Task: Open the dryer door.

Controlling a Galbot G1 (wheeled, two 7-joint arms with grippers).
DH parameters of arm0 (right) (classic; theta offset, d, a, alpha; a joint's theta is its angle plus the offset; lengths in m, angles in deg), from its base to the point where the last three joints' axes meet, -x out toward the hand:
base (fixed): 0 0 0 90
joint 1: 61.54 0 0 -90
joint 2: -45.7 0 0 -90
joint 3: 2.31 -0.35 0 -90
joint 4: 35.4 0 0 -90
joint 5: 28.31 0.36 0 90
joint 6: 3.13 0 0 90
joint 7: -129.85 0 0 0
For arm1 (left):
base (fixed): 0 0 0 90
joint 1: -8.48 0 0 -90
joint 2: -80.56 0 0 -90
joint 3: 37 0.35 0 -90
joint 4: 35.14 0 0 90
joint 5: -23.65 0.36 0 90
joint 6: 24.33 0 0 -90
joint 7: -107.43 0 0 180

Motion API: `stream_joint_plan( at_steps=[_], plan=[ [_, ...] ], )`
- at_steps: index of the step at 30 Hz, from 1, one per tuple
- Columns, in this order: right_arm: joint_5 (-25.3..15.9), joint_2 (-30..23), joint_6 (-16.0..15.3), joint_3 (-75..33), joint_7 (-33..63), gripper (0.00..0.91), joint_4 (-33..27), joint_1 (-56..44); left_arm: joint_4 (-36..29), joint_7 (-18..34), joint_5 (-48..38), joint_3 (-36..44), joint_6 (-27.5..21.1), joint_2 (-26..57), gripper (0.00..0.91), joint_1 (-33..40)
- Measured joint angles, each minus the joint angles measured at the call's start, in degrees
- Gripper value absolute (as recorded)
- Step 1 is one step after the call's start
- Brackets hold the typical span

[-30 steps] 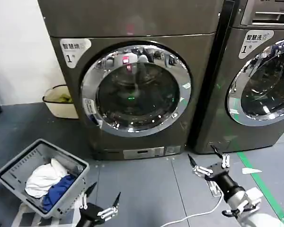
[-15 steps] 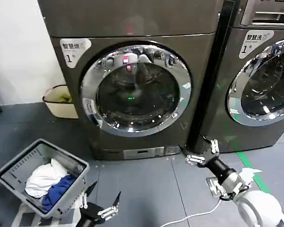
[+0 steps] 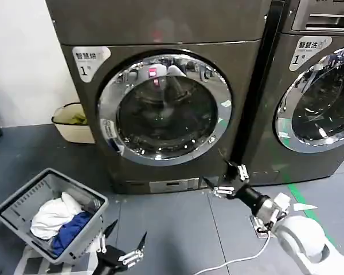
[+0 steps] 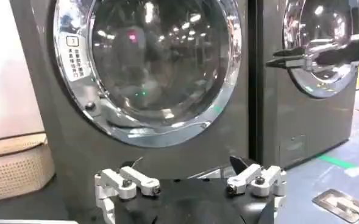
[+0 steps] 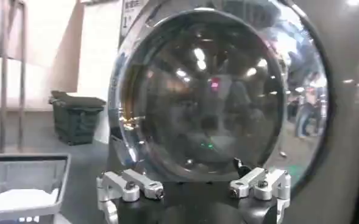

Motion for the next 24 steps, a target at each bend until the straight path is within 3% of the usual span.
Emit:
stream_joint_plan(
  at_steps=[10, 24],
  plan=[
    [2.56, 0.21, 3.04, 6.48, -1.97, 0.907, -4.84, 8.34, -0.12, -0.13, 0.13, -0.04, 0.25, -0.08, 0.907, -0.07],
    [5.03, -1.51, 3.90, 16.89, -3.22, 0.907, -12.04, 19.24, -0.33, -0.71, 0.16, -0.12, 1.45, -0.28, 0.907, -0.44]
  ],
)
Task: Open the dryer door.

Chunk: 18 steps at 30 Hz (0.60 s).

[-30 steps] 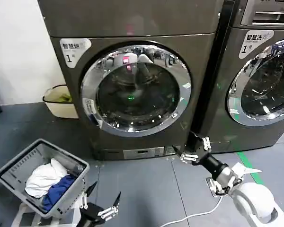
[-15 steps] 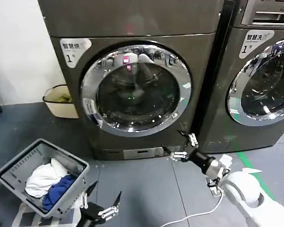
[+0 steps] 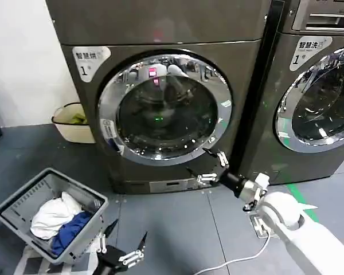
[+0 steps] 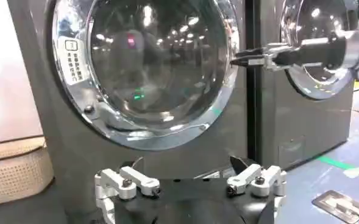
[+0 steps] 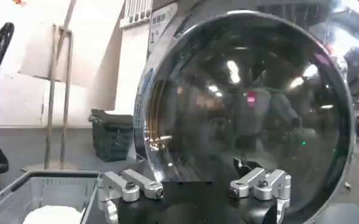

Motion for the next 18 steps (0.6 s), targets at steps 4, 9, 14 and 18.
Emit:
stream_joint_plan(
  at_steps=[4, 9, 14, 18],
  plan=[
    [0.20, -1.00, 0.00, 2.96, -0.28, 0.907, -2.01, 3.25, -0.13, -0.06, -0.05, -0.04, 0.20, 0.00, 0.907, -0.05],
    [0.54, -2.22, 0.00, 6.72, -0.51, 0.907, -4.32, 7.80, -0.23, -0.05, -0.05, -0.07, 0.25, 0.00, 0.907, -0.22],
    [0.77, -3.69, 0.10, 10.32, -0.83, 0.907, -6.70, 12.11, -0.58, -0.05, -0.09, -0.23, 0.28, 0.05, 0.907, -0.29],
    [0.96, -5.03, 0.38, 12.61, -1.46, 0.907, -8.63, 14.88, -0.89, -0.04, -0.10, -0.34, 0.34, -0.07, 0.907, -0.53]
  ],
)
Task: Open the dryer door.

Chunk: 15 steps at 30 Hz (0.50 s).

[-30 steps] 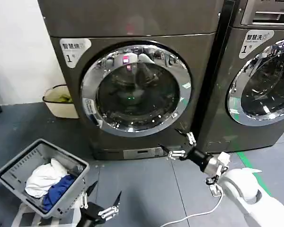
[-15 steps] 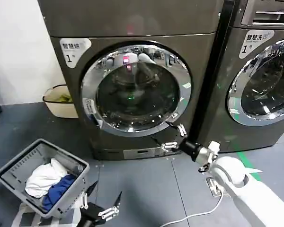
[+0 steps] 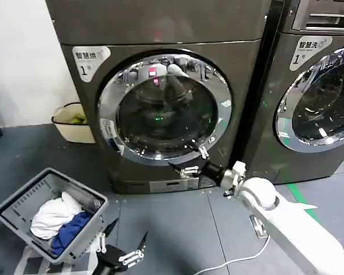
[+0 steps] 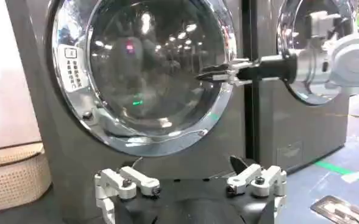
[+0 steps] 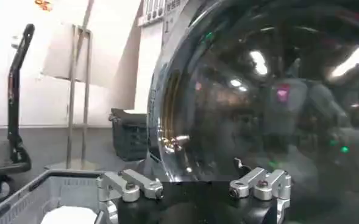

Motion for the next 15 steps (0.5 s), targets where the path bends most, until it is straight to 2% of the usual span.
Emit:
stream_joint_plan(
  at_steps=[15],
  plan=[
    [0.03, -7.12, 0.49, 6.62, -0.72, 0.907, -8.08, 7.65, -1.33, 0.02, 0.51, -0.62, 0.34, -0.81, 0.907, -1.33]
  ],
)
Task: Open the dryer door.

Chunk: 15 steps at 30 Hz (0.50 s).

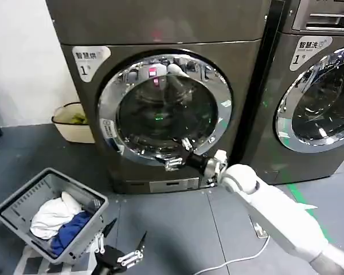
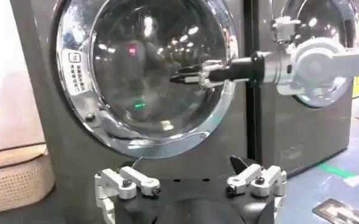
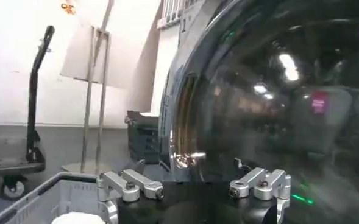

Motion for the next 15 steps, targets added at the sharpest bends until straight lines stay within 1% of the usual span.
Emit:
stream_joint_plan(
  at_steps=[15],
  plan=[
    [0.91, -4.01, -0.10, 3.12, -0.51, 0.907, -5.07, 4.17, -0.10, -0.08, -0.01, -0.39, 0.13, -0.06, 0.907, -0.09]
  ],
)
